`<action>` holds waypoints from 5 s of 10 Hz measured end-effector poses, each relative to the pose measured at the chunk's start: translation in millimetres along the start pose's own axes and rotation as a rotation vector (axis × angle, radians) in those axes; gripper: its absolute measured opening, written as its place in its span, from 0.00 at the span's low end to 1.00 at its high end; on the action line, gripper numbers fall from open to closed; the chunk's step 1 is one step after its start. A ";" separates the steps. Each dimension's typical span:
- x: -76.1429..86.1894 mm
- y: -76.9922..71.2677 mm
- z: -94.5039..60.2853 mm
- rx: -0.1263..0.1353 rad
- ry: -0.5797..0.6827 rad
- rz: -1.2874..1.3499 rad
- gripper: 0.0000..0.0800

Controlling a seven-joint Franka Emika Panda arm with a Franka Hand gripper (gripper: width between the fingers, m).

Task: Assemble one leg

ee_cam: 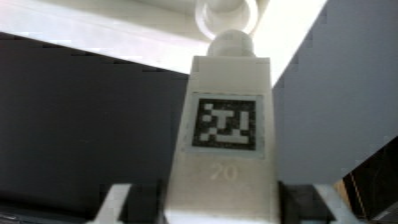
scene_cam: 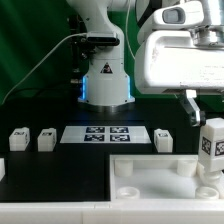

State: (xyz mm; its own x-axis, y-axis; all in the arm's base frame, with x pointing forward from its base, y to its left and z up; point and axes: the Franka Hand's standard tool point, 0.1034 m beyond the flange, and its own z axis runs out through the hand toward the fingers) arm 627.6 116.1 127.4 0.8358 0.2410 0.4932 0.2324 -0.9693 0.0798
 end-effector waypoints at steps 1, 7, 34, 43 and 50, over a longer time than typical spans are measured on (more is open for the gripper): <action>-3.7 2.1 4.2 -0.003 -0.002 -0.005 0.37; -20.2 -6.7 22.7 -0.001 0.009 -0.006 0.37; -22.7 -13.2 7.7 0.018 -0.143 -0.021 0.81; -11.7 -4.1 7.2 0.022 -0.523 0.034 0.81; -17.5 -3.3 37.0 0.007 -0.549 0.054 0.81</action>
Offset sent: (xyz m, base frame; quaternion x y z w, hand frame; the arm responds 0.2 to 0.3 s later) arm -0.0013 0.0069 -0.0139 -0.0076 0.0126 0.0156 0.9998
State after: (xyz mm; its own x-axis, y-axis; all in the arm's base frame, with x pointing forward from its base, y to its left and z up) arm 630.6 116.8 86.4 0.9828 0.1823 -0.0277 0.1837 -0.9812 0.0597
